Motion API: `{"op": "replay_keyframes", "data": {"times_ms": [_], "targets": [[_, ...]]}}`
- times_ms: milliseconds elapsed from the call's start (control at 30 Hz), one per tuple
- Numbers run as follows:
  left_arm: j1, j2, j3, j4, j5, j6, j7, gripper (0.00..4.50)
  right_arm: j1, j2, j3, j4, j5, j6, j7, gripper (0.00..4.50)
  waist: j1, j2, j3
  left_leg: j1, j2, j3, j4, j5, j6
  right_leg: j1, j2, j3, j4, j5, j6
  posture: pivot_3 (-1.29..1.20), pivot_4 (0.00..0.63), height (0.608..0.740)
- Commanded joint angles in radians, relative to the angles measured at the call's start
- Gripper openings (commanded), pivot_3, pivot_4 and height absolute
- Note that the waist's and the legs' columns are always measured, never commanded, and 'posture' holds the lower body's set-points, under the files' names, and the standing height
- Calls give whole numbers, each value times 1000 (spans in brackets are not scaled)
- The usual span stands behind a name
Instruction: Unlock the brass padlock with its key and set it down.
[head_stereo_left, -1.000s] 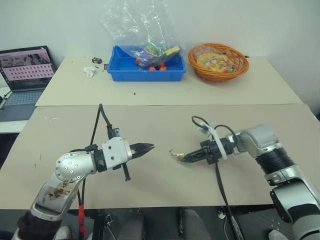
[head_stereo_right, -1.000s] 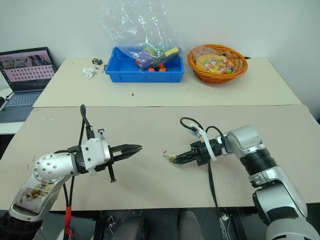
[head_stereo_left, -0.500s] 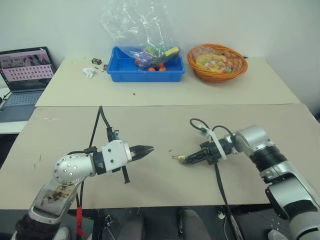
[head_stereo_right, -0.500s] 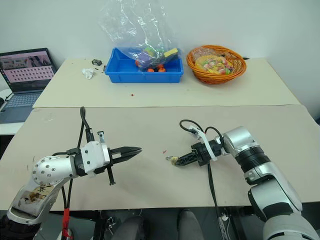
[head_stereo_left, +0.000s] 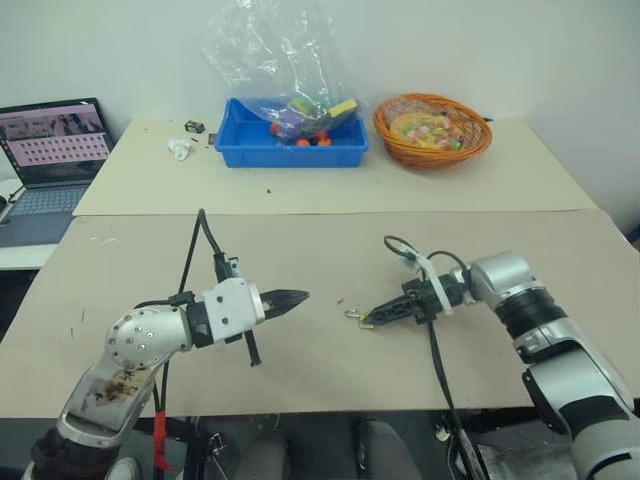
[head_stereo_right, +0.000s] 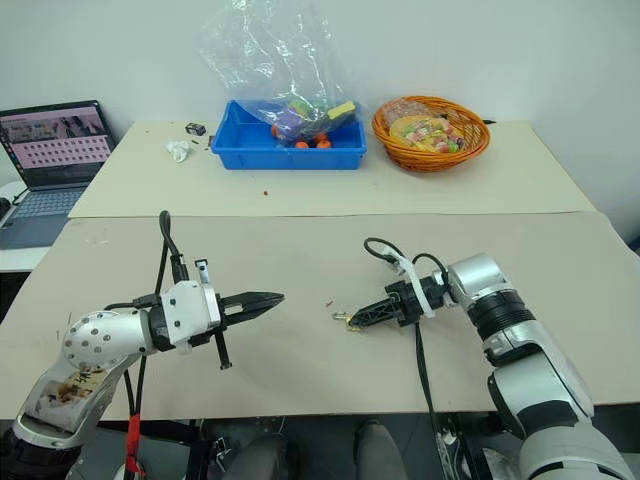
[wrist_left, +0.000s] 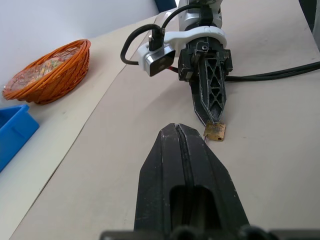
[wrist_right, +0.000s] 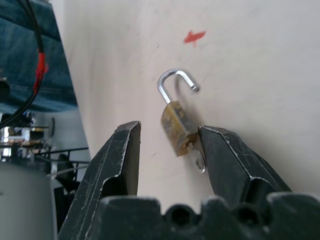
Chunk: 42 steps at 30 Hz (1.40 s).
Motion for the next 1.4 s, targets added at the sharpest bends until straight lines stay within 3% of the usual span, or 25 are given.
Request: {"op": "replay_keyframes", "data": {"times_ms": [33,267,400,533,600,767,900,1233,1400], "targets": [[-6,-9,6,-33,-5,8,15,0,-27,-35,-87,26,-41,-52,-76,2483,0,0,0,0,0,0,0,0,0,0,0,0,0,0,0,0,150,735],[24,-41,18,-51,-41,107,68,0,58,-69,-267,-134,10,-20,-210,2483,5,1,0,-2,0,0,-4,0,0,-3,0,0,-2,0,0,0,150,735],[55,-68,21,-82,-60,189,127,0,225,-81,-415,-453,38,-58,-349,2483,4,1,0,-2,0,0,-7,0,0,-4,0,1,-2,0,0,0,150,735],[52,-95,37,-87,-90,275,171,0,411,24,-560,-794,-34,-198,-641,2483,2,1,0,-3,0,-1,-7,0,0,-4,0,1,-2,0,0,0,150,735],[49,-96,38,-93,-103,297,174,0,518,-18,-501,-902,-83,-280,-616,2483,4,1,0,-4,0,0,-7,0,0,-4,0,1,-2,0,1,0,150,735],[27,-91,41,-88,-143,331,150,0,627,-80,-486,-998,30,-318,-452,2483,2,0,1,-2,0,0,-6,0,0,-2,0,1,-3,-1,2,0,150,735],[8,-70,27,-79,-165,338,107,0,618,-150,-460,-943,36,-364,-359,2483,0,0,1,0,1,3,-5,0,0,0,0,2,-3,-4,6,0,150,735],[-41,-38,-1,-17,-167,320,16,0,569,-184,-407,-843,13,-446,-285,2483,3,0,1,0,1,4,-5,0,0,-1,1,2,-3,-2,2,0,150,735],[-38,-82,9,37,-134,335,97,0,556,-167,-407,-829,21,-434,-301,2483,4,0,1,0,1,4,-5,0,0,-1,0,2,-3,-2,2,0,150,735]]}}
